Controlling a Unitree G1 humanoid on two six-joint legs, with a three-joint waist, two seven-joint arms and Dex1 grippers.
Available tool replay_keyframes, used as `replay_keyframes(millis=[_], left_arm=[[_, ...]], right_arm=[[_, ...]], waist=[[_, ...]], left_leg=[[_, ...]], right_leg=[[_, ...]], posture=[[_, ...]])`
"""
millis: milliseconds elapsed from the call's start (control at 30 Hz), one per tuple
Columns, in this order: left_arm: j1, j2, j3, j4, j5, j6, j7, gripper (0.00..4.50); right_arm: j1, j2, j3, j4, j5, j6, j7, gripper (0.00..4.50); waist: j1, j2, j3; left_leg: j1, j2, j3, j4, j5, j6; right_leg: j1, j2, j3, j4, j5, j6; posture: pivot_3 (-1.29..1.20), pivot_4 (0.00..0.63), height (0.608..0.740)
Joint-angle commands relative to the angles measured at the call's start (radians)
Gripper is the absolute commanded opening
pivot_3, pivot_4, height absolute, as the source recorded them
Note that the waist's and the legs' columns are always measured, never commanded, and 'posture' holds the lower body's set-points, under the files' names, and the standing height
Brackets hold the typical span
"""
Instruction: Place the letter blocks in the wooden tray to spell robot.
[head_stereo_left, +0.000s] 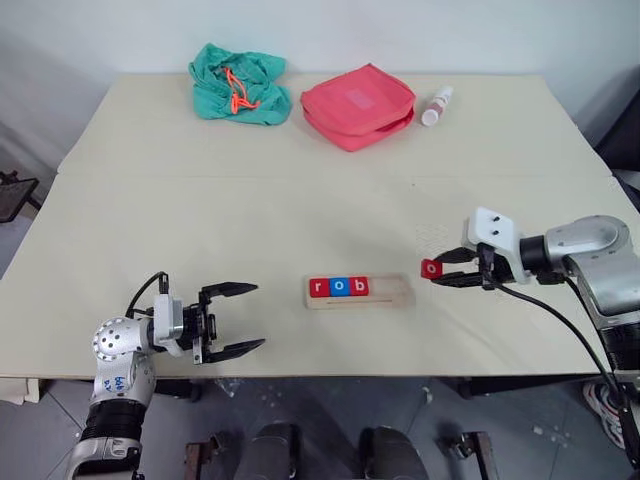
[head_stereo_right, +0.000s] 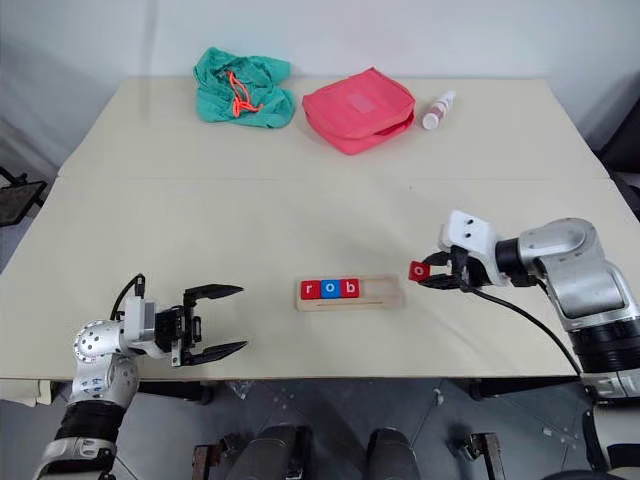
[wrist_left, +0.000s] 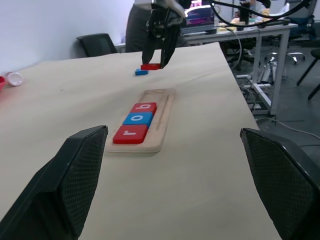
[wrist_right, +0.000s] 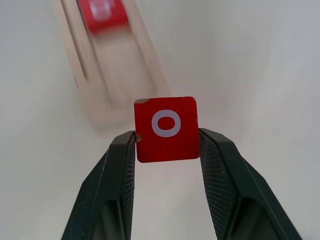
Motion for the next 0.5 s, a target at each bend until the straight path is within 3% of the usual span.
replay_keyframes(millis=[33, 500], left_arm=[[-0.012, -0.005, 0.003, 0.008, -0.004, -0.014, -0.013, 4.50], [0.015, 0.010, 0.013, -0.018, -0.012, -0.019, -0.022, 4.50]], right_arm=[[-0.034, 0.021, 0.006, -0.072, 0.031, 0.069, -0.013, 1.46], [-0.116, 0.143, 0.160, -0.050, -0.013, 0.073, -0.015, 1.46]], waist=[[0.001, 0.000, 0.000], [-0.003, 0.000, 0.000]], left_leg=[[0.000, 0.000, 0.000, 0.000, 0.000, 0.000], [-0.001, -0.001, -0.001, 0.000, 0.000, 0.000]], right_leg=[[0.000, 0.000, 0.000, 0.000, 0.000, 0.000], [-0.001, 0.000, 0.000, 0.001, 0.000, 0.000]], posture=[[0.00, 0.150, 0.740], [0.00, 0.150, 0.740]])
